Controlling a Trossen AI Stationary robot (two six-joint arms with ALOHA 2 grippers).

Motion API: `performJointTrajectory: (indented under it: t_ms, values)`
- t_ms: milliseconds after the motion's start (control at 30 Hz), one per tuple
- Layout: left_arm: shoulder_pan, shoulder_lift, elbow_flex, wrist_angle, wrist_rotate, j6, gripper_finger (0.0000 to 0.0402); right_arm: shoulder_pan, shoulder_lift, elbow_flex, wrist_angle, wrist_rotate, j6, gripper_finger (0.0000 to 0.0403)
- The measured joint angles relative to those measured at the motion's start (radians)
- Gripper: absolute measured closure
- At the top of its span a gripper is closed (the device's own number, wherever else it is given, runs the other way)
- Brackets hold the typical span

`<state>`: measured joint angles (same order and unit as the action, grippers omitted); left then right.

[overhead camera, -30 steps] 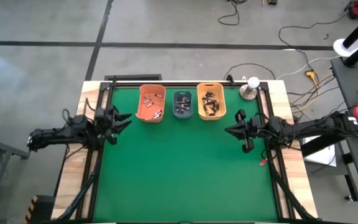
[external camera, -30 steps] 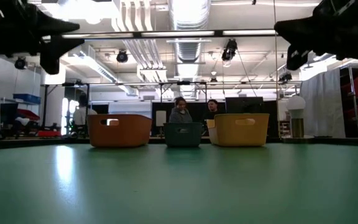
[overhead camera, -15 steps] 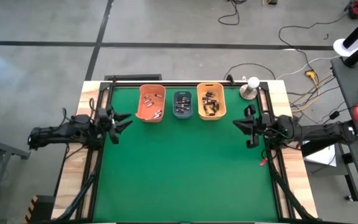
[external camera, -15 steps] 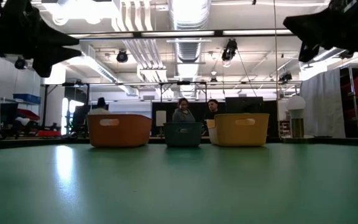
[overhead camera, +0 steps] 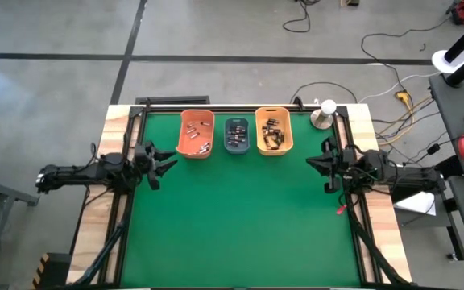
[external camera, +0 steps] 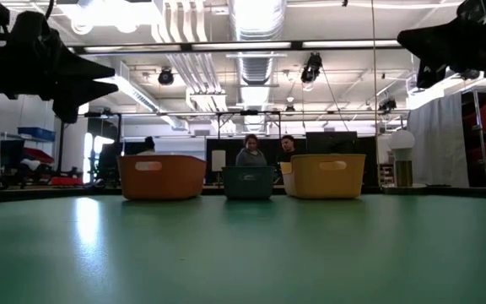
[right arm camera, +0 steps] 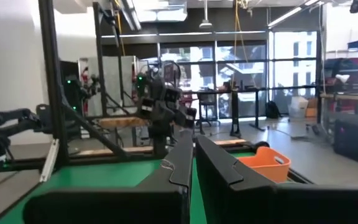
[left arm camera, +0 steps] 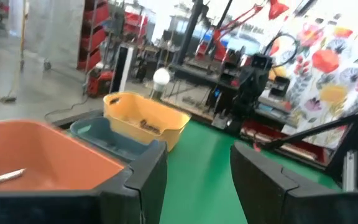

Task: Sort batteries
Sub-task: Return to Home Position

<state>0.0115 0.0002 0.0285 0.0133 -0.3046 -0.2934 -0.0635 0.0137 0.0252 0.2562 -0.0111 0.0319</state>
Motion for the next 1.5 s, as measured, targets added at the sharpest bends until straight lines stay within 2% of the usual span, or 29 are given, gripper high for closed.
performJointTrajectory:
  t_ms: [67,233,400,567,667,733,833,900,1133,1500]
  values:
    - [-0.003,0.013,-0.018,0.053,0.021,0.007,0.0246,0.000,0.000,-0.001,-0.009,-0.015,0.010,0.0390]
    - [-0.012,0.005,-0.017,0.048,0.021,0.048,0.0246,0.000,0.002,-0.010,-0.042,-0.024,0.021,0.0390]
    - [-0.012,0.001,-0.018,0.047,0.028,0.126,0.0246,0.000,0.003,-0.010,-0.148,-0.024,0.040,0.0390]
    - [-0.012,0.004,-0.017,0.032,0.108,0.230,0.0246,0.000,0.001,-0.010,-0.238,0.007,0.035,0.0390]
    - [-0.010,0.008,-0.017,0.031,0.111,0.287,0.0246,-0.001,0.002,-0.010,-0.247,0.007,0.021,0.0390]
    - [-0.010,0.003,-0.017,0.029,0.140,0.286,0.0246,-0.001,0.002,-0.009,-0.248,0.007,0.021,0.0390]
    - [-0.010,0.001,-0.018,0.009,0.251,0.275,0.0246,-0.001,0.003,-0.010,-0.246,0.007,0.021,0.0390]
    - [-0.008,0.001,-0.018,0.003,0.289,0.287,0.0246,-0.001,0.002,-0.010,-0.246,0.008,0.021,0.0390]
    - [-0.009,0.001,-0.018,0.004,0.333,0.292,0.0246,-0.001,0.002,-0.010,-0.245,0.010,0.021,0.0390]
    - [-0.008,0.047,-0.016,-0.002,0.299,0.274,0.0246,-0.001,0.002,-0.010,-0.244,0.011,0.020,0.0390]
